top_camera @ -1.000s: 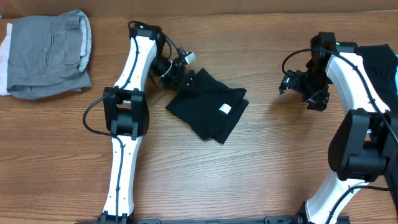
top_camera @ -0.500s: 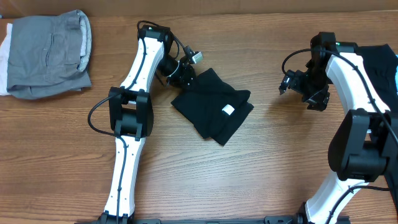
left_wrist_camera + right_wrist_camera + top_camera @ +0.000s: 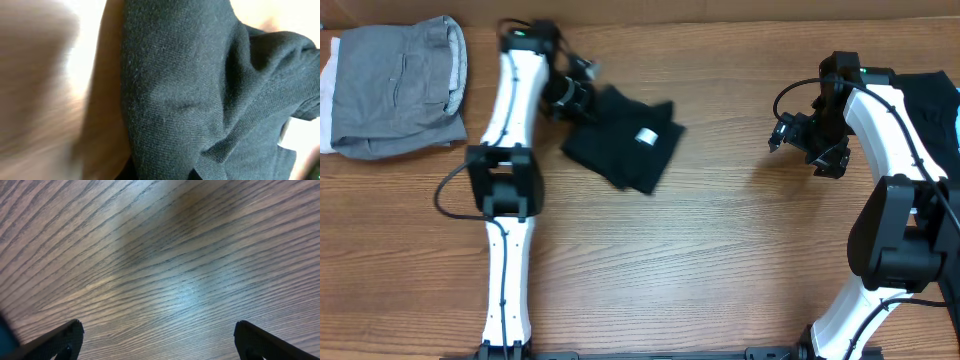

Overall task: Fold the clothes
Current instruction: 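Grasp the folded black shirt with the left gripper and lift it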

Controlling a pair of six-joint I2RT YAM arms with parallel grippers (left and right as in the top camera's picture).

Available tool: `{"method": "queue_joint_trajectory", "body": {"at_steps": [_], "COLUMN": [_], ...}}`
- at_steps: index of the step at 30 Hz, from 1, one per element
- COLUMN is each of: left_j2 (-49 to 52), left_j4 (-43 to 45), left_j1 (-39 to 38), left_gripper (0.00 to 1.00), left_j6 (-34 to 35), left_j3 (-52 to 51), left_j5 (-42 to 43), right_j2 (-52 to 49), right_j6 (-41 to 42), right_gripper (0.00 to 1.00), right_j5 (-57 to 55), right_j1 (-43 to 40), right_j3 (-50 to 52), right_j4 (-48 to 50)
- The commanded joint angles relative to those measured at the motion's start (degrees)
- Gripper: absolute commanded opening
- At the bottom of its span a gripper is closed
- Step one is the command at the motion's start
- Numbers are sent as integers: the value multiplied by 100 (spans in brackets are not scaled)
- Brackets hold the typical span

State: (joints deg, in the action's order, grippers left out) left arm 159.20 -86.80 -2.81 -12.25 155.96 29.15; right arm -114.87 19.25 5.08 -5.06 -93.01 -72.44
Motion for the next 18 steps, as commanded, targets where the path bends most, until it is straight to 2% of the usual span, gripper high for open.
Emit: {"method": "queue_joint_trajectory", "body": {"at_steps": [1, 11, 18], "left_j2": [90, 74, -323], "left_j4": [7, -107, -190], "left_j1": [514, 1414, 1840], "left_gripper": [4, 4, 4], "left_j6": [372, 719, 667], "left_j3": [702, 2417, 2413], "left_j5": [-800, -872, -957], "right_j2": [9, 9, 9], "right_j6": [-22, -20, -20], "right_gripper": [100, 100, 100], "right_j5": [-55, -55, -55], "right_j1": [15, 15, 15], "right_j3": [-120, -120, -120], "right_j4": [22, 22, 22]}}
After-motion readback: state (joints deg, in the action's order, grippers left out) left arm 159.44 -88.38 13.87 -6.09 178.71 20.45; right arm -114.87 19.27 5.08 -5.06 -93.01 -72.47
